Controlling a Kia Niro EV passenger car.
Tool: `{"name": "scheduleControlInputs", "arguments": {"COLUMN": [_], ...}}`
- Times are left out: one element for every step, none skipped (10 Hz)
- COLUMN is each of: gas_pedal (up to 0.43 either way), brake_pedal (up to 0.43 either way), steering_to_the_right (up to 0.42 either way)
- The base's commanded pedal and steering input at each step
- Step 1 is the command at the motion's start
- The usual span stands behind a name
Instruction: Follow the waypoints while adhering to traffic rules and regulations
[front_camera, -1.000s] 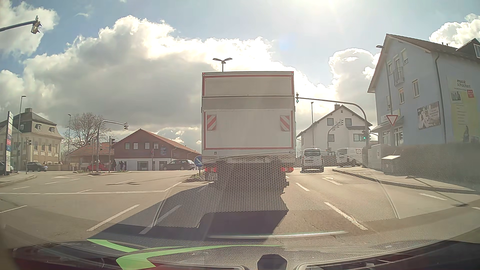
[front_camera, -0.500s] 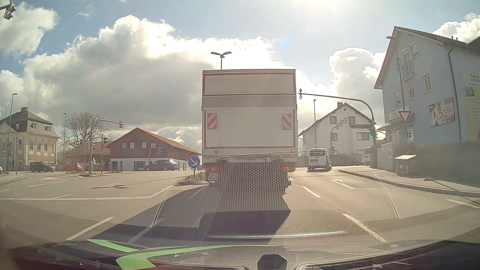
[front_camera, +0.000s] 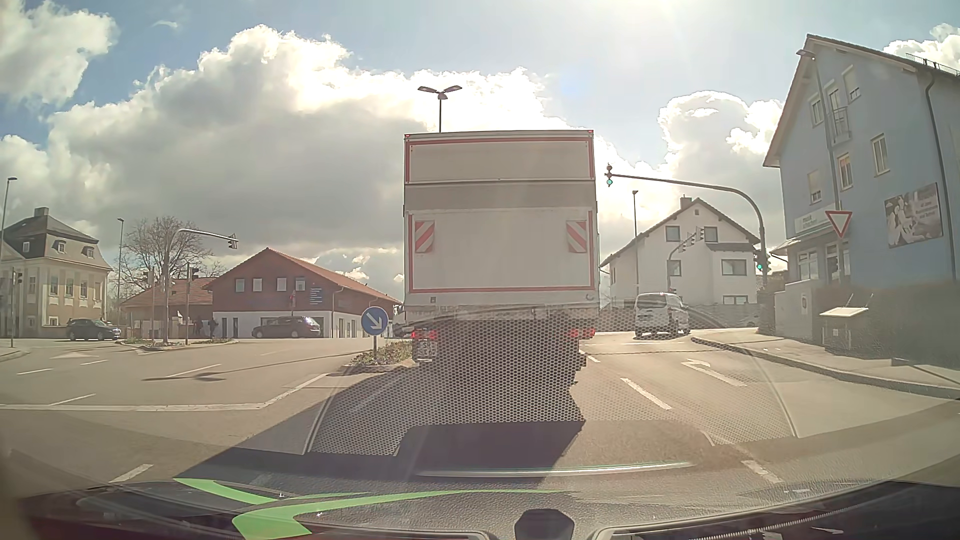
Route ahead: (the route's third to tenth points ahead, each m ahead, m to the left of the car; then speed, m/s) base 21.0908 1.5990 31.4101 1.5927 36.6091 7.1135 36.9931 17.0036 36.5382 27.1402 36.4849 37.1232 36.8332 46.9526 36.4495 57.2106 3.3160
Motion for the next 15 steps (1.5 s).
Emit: {"name": "scheduleControlInputs", "arguments": {"gas_pedal": [0.039,0.039,0.039,0.047,0.047,0.047,0.059,0.087,0.130,0.130,0.130,0.130,0.130,0.130,0.138], "brake_pedal": [0.000,0.000,0.000,0.000,0.000,0.000,0.000,0.000,0.000,0.000,0.000,0.000,0.000,0.000,0.000], "steering_to_the_right": [-0.002,-0.002,-0.002,-0.002,-0.002,-0.002,-0.001,-0.002,-0.001,-0.001,-0.001,-0.001,0.000,0.000,0.000]}}
